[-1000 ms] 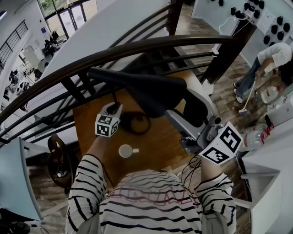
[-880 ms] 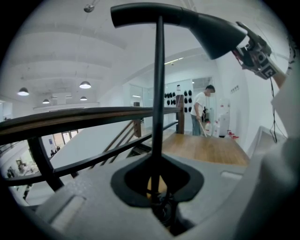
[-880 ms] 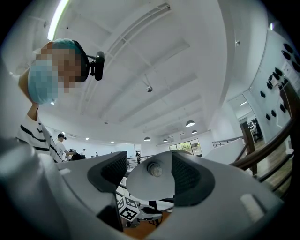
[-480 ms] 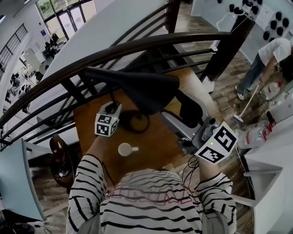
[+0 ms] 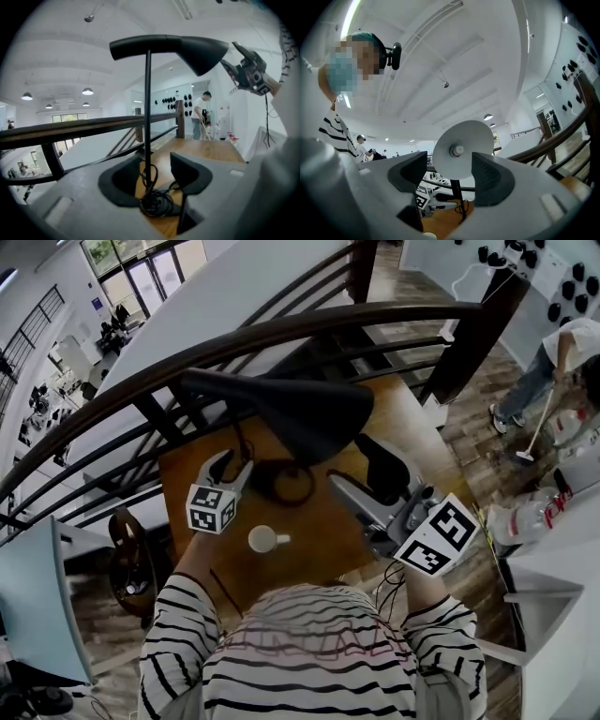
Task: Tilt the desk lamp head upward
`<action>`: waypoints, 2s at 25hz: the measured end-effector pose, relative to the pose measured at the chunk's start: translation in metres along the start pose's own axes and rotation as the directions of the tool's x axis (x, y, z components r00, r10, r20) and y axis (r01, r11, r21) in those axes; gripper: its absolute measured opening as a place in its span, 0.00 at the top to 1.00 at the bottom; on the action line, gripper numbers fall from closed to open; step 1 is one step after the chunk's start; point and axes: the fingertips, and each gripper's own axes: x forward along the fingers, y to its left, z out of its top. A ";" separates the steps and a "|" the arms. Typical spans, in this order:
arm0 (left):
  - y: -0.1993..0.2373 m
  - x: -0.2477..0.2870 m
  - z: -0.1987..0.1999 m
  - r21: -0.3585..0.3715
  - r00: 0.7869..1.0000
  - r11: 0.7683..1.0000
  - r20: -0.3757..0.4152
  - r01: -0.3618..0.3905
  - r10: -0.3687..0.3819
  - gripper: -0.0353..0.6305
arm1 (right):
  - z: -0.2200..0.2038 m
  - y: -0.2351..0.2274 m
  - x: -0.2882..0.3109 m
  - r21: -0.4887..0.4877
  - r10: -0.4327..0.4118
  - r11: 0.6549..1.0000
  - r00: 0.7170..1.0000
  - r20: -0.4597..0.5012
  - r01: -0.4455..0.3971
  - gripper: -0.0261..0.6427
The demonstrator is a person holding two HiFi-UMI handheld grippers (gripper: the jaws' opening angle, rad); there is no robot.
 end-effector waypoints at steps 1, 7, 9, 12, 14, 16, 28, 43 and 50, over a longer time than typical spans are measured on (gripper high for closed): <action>-0.002 -0.006 0.003 -0.006 1.000 1.000 0.013 0.000 0.000 0.64 | -0.005 0.001 0.001 0.003 -0.004 1.000 1.000 -0.006 0.004 0.53; -0.015 -0.046 0.022 -0.014 0.995 1.000 0.094 0.016 -0.015 0.64 | -0.029 0.008 0.007 0.024 -0.036 0.999 0.999 -0.026 0.037 0.53; -0.019 -0.059 0.026 -0.014 0.992 1.000 0.122 0.017 -0.016 0.64 | -0.039 0.012 0.009 0.025 -0.043 0.999 0.998 -0.038 0.044 0.53; -0.026 -0.079 0.034 -0.015 0.987 1.000 0.162 0.018 -0.015 0.64 | -0.054 0.019 0.011 0.027 -0.052 0.998 0.997 -0.055 0.053 0.53; -0.031 -0.092 0.039 -0.013 0.983 1.000 0.183 0.025 -0.022 0.64 | -0.063 0.024 0.012 0.033 -0.064 0.997 0.996 -0.064 0.066 0.53; -0.037 -0.104 0.041 -0.010 0.980 0.999 0.199 0.032 -0.030 0.64 | -0.073 0.029 0.012 0.042 -0.076 0.996 0.995 -0.072 0.079 0.53; -0.071 -0.162 0.027 0.014 0.974 0.999 0.223 0.047 -0.049 0.64 | -0.121 0.066 0.015 0.085 -0.115 0.988 0.985 -0.126 0.126 0.56; -0.096 -0.202 0.000 -0.013 0.972 0.997 0.225 0.072 -0.068 0.80 | -0.170 0.081 0.002 0.149 -0.202 0.961 0.959 -0.197 0.233 0.74; -0.093 -0.212 -0.004 -0.033 0.975 0.999 0.217 0.043 -0.035 0.90 | -0.185 0.085 0.002 0.175 -0.208 0.953 0.952 -0.223 0.249 0.84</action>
